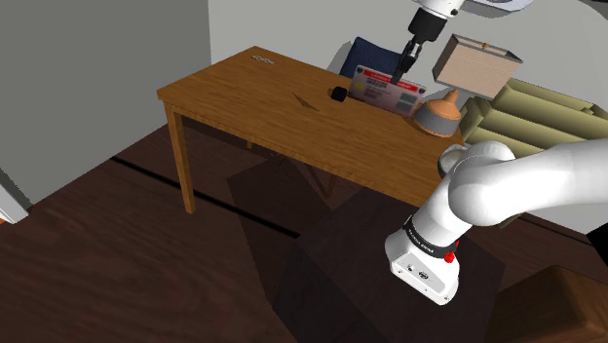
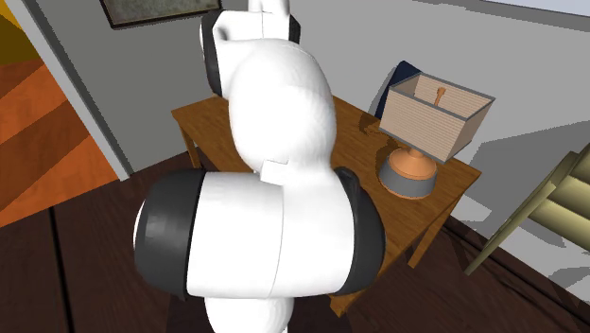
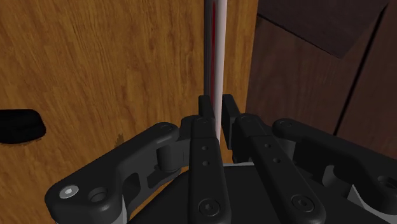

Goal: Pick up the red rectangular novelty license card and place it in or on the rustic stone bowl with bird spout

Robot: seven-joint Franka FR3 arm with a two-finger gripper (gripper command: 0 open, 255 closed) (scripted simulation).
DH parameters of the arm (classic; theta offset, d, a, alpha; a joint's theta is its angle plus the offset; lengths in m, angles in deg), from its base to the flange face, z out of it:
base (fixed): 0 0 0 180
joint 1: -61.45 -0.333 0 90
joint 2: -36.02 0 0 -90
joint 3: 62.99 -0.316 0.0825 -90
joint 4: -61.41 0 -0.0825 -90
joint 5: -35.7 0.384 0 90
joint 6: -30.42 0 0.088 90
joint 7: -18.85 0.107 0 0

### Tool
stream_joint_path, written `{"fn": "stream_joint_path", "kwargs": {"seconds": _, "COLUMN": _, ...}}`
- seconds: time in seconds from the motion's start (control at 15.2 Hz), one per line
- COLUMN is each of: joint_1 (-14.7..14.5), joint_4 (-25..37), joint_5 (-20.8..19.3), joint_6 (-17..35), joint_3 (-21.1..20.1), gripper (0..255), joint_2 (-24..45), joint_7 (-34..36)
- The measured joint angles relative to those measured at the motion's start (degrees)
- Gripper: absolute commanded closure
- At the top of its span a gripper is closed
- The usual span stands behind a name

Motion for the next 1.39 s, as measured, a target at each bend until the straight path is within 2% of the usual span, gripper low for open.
{"fn": "stream_joint_path", "kwargs": {"seconds": 0.66, "joint_1": 7.37, "joint_4": -1.51, "joint_5": -5.88, "joint_6": -12.62, "joint_3": 3.56, "gripper": 255, "joint_2": -14.79, "joint_7": -8.41}}
{"fn": "stream_joint_path", "kwargs": {"seconds": 0.99, "joint_1": 10.86, "joint_4": -0.17, "joint_5": -9.92, "joint_6": -18.53, "joint_3": 6.81, "gripper": 255, "joint_2": -20.09, "joint_7": -14.21}}
{"fn": "stream_joint_path", "kwargs": {"seconds": 1.39, "joint_1": 13.86, "joint_4": 4.85, "joint_5": -14.93, "joint_6": -25.85, "joint_3": 10.57, "gripper": 255, "joint_2": -23.97, "joint_7": -21.83}}
